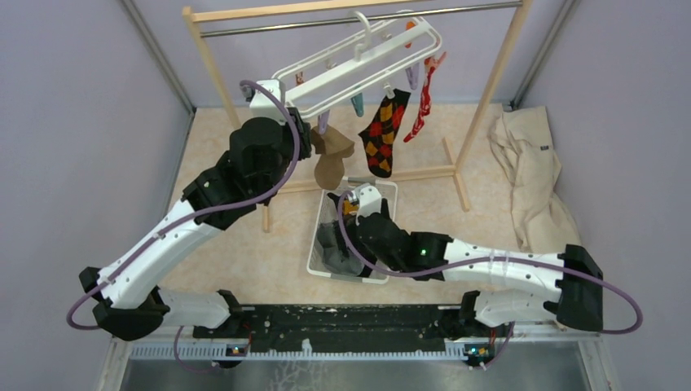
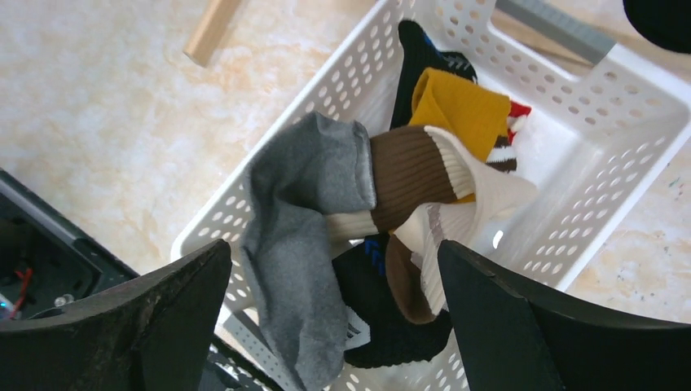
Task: Remove the socks clipped to the hanger
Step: Place the sock in the bin.
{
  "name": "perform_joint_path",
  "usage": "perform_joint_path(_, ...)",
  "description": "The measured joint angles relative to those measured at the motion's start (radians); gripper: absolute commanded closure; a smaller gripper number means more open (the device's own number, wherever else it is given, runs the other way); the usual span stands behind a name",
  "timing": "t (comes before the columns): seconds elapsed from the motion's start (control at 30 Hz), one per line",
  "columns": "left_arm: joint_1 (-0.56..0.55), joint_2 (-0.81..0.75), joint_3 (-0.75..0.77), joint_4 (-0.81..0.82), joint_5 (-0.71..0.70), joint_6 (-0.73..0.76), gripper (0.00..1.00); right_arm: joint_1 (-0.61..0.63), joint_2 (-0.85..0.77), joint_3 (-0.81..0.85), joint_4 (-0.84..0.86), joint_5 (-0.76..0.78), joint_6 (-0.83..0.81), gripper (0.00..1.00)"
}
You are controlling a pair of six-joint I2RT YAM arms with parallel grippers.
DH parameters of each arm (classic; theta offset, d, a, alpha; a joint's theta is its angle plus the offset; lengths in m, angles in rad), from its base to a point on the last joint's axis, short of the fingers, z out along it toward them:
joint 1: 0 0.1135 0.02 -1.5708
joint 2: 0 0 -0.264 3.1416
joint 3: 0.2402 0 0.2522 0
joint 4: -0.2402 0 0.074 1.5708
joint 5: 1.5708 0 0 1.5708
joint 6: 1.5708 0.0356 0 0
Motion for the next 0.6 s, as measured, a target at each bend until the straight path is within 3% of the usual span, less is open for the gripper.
perform_joint_path(0.4, 0.002, -0.024, -0.041, 0.011, -0.007, 0.021, 0.18, 0.0, -0.134, 0.0, 0.002, -0.002, -0.047, 0.01)
perform_joint_path(0.6, 0.002, -0.036, -0.055, 0.011, -0.008, 0.021, 0.14, 0.0, -0.134, 0.0, 0.002, -0.002, -0.051, 0.02)
